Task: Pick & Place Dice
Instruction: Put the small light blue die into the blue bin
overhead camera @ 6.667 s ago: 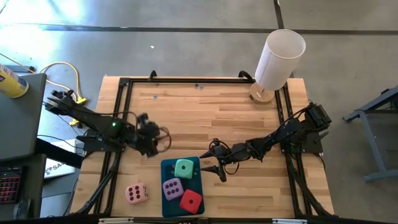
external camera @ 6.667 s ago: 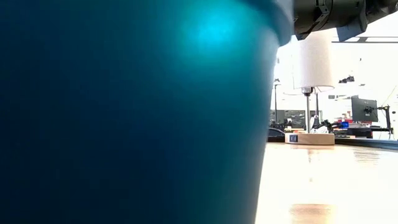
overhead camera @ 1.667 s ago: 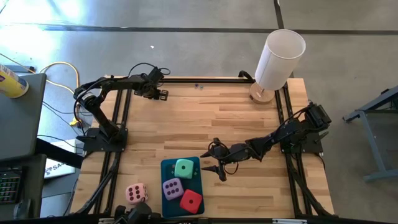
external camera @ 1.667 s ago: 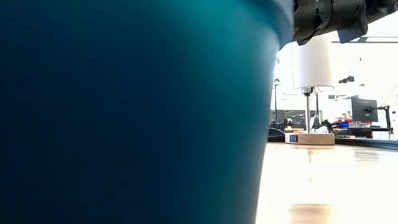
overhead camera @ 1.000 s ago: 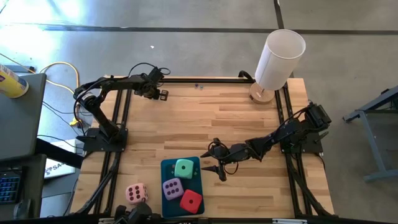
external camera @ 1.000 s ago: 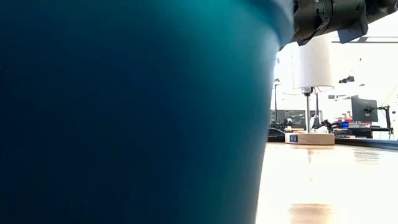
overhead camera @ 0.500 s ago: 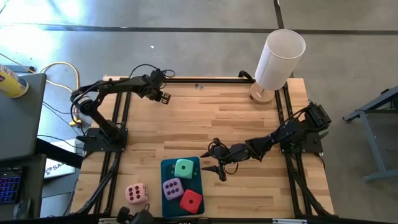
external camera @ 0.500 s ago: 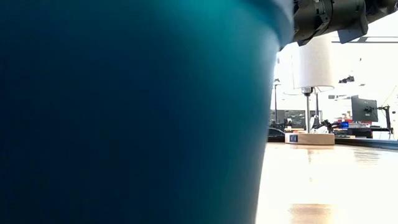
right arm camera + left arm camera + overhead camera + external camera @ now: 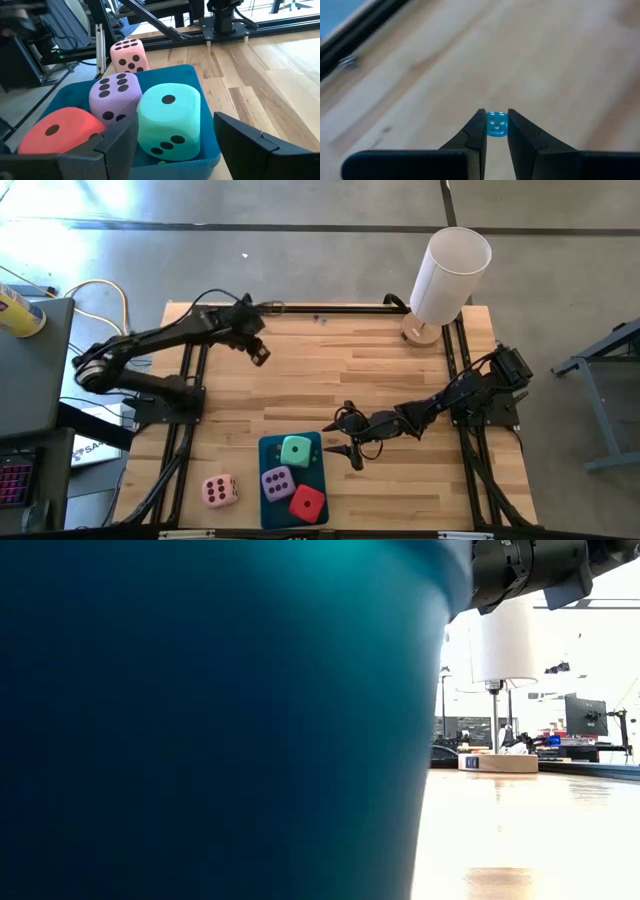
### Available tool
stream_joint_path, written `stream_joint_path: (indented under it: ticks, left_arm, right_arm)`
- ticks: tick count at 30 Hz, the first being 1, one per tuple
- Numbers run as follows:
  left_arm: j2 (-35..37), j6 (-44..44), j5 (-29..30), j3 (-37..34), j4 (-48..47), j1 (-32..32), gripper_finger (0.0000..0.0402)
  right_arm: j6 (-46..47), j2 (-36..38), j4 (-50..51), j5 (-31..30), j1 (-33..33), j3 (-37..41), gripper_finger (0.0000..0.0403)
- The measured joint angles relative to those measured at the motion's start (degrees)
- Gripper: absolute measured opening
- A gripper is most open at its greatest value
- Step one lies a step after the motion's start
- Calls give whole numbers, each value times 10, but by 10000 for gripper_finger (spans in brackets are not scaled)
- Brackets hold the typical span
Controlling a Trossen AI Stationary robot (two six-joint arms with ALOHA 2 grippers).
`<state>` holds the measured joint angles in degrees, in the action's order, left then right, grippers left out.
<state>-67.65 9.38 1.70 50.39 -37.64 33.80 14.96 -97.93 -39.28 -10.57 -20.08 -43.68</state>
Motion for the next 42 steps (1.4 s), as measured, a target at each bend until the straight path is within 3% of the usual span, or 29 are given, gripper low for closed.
stream_joint_path:
  ticks: [11,23,32,42]
  left_arm:
    - [119,52,-24,0,-18,-252,51]
    - [97,165,27,0,29,-507,52]
    - [43,215,46,0,84,-600,52]
    - [-24,222,46,0,137,-635,52]
  right_arm:
    - [4,0,1,0,-1,0,249]
    - [4,0,1,0,-2,0,249]
    - [4,0,1,2,-2,0,249]
    - [4,0,1,2,-2,0,249]
